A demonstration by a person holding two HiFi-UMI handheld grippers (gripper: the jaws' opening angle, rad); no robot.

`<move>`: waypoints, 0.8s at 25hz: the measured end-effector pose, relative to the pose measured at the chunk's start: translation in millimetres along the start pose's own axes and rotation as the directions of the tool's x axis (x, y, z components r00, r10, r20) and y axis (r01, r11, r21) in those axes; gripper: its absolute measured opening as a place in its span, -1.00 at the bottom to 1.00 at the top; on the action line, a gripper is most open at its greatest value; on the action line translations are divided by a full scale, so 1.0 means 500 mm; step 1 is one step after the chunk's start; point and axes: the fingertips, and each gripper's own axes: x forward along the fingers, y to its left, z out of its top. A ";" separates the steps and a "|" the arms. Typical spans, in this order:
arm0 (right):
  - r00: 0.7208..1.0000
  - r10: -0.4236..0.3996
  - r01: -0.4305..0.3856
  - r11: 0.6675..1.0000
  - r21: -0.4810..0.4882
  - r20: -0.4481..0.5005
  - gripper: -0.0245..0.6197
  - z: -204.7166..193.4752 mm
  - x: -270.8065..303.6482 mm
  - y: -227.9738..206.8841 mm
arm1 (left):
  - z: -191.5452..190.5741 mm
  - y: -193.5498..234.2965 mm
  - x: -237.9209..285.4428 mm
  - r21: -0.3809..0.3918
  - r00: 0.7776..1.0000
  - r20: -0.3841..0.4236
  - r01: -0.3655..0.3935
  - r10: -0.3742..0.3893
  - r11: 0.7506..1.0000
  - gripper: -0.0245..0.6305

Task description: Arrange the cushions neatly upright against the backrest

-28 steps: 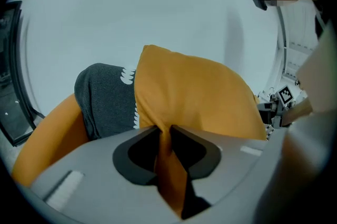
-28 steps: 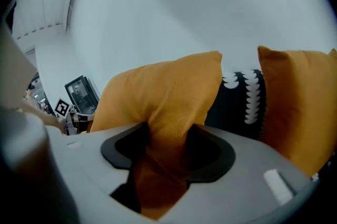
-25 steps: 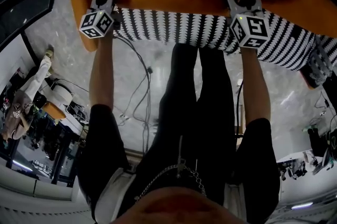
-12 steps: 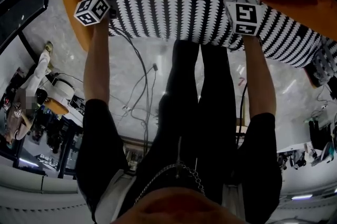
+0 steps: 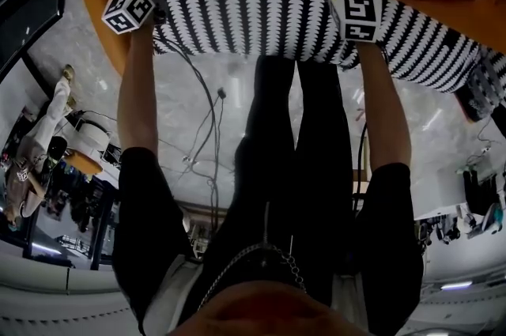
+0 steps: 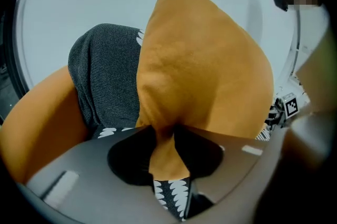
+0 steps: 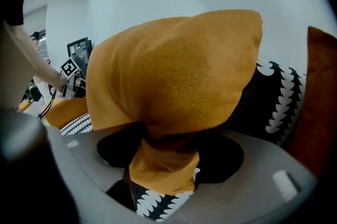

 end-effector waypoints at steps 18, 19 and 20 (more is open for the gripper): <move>0.978 -0.209 0.207 0.977 0.041 0.029 -0.91 0.006 -0.222 -0.001 | 0.013 -0.127 -0.158 0.050 0.988 0.141 -0.068 0.060 0.996 -0.77; 0.975 -0.222 0.222 0.975 0.020 0.013 -0.91 0.005 -0.239 0.007 | 0.010 -0.149 -0.172 0.061 0.989 0.141 -0.052 0.043 0.997 -0.87; 0.973 -0.229 0.229 0.973 0.007 0.005 -0.91 0.008 -0.255 0.017 | 0.008 -0.169 -0.183 0.068 0.990 0.140 -0.031 0.021 0.997 -0.90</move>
